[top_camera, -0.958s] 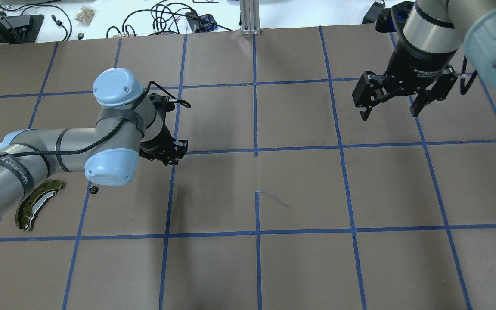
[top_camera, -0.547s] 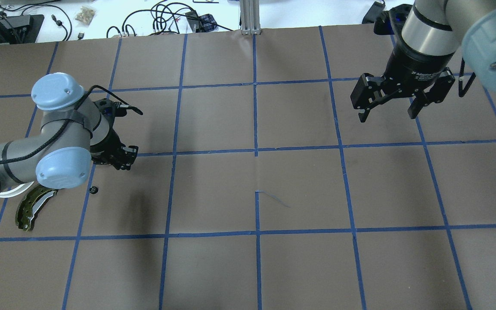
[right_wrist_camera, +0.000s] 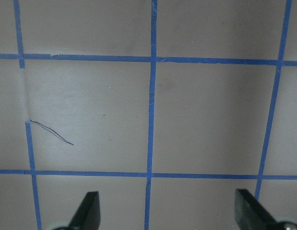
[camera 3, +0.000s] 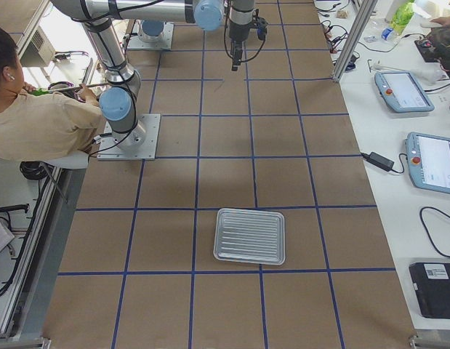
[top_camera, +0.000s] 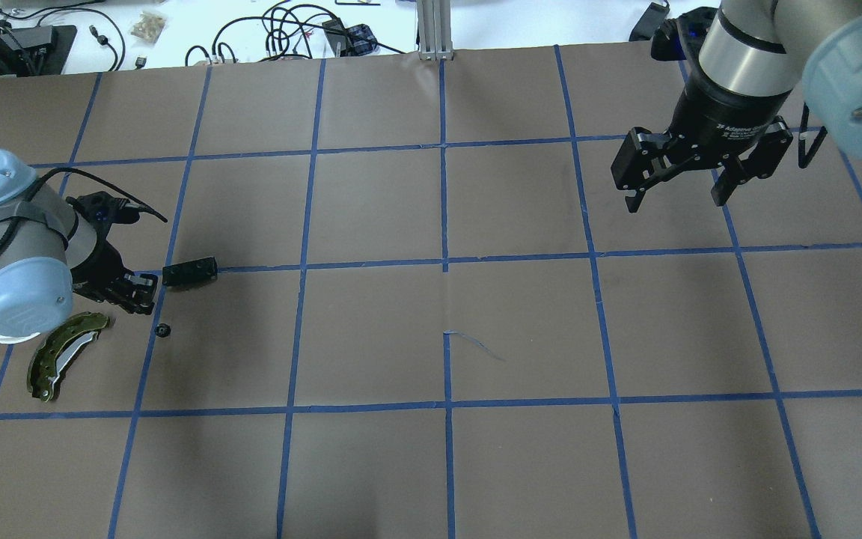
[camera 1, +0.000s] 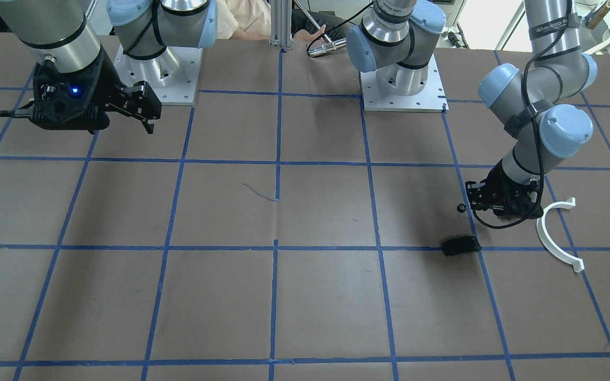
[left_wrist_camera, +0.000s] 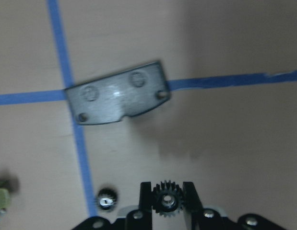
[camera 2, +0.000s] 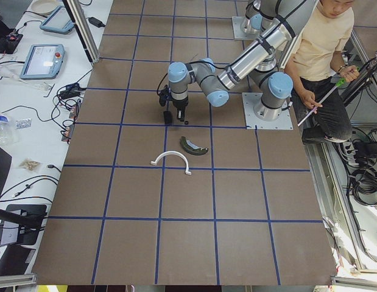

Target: Place bearing gear from tray to pile

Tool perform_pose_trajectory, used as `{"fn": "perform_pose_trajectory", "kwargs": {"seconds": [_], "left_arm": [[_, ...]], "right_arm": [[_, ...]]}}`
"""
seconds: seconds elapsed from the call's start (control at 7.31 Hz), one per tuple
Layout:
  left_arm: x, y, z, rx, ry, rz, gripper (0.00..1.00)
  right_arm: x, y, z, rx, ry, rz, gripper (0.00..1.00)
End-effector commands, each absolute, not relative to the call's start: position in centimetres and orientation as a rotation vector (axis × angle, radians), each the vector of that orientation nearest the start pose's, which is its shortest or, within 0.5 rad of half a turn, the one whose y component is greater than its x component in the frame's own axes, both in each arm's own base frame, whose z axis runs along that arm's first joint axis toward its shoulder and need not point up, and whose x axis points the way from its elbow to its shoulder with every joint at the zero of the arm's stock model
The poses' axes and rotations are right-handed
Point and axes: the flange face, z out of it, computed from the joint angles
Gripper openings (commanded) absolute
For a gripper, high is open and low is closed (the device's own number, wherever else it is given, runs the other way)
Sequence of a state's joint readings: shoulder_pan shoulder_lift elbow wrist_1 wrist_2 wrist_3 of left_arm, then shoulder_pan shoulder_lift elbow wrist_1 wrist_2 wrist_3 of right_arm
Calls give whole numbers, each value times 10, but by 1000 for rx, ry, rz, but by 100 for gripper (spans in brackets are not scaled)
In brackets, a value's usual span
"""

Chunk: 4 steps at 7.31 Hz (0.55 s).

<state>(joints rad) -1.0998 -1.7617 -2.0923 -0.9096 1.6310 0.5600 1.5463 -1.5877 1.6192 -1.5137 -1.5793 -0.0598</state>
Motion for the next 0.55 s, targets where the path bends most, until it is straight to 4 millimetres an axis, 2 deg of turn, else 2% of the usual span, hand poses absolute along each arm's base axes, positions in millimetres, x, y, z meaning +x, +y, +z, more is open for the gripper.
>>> {"fn": "perform_pose_trajectory", "kwargs": {"seconds": [0.0, 0.14, 0.27, 0.41], "left_arm": [[113, -473, 210, 109, 3122, 146, 18], [111, -470, 205, 107, 3129, 167, 38], [108, -464, 198, 106, 3133, 180, 99], [106, -462, 199, 106, 3131, 179, 100]], "right_arm": [[120, -479, 467, -54, 3145, 141, 100], [120, -478, 467, -56, 3146, 143, 100], [120, -478, 466, -56, 3146, 146, 100], [121, -478, 467, -56, 3145, 143, 100]]}}
